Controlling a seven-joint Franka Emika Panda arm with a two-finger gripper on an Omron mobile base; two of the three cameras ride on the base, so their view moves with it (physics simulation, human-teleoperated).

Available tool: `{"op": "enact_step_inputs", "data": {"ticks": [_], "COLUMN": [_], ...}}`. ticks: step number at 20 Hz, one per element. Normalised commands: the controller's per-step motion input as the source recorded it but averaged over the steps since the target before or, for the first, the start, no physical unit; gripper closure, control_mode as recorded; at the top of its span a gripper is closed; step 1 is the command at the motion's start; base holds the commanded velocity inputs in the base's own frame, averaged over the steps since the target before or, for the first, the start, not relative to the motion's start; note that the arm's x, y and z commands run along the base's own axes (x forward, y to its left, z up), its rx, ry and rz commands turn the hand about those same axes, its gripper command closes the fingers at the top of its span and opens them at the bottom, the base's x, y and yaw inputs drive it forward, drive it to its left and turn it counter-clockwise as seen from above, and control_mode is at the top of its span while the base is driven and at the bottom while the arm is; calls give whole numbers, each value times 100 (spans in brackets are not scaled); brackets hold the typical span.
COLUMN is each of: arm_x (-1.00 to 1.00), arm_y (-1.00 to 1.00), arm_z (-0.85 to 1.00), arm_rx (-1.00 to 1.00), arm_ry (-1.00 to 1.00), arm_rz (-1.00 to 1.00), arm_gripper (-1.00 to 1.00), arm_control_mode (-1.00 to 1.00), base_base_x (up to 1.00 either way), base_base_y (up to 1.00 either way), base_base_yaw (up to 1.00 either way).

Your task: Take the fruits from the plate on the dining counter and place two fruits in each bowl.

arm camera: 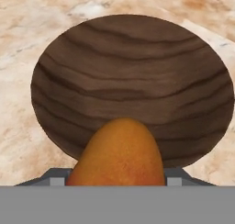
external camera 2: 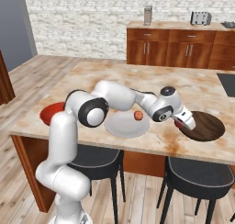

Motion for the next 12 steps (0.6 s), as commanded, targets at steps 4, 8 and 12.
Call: {"op": "enact_step_inputs", "data": {"ticks": [4,8,12], "arm_x": [15,10,3], "arm_y": [-4,-11,-24], "arm_z": [-33,-28,14], "arm_rx": [0,0,2], "arm_ry": [0,0,0], "arm_rz": [0,0,0], "arm_gripper": [100,100,100], "arm_control_mode": [-100,-100,-100], "base_base_x": [0,0,0], "base_base_y": [0,0,0], "base_base_yaw": [0,0,0]}}
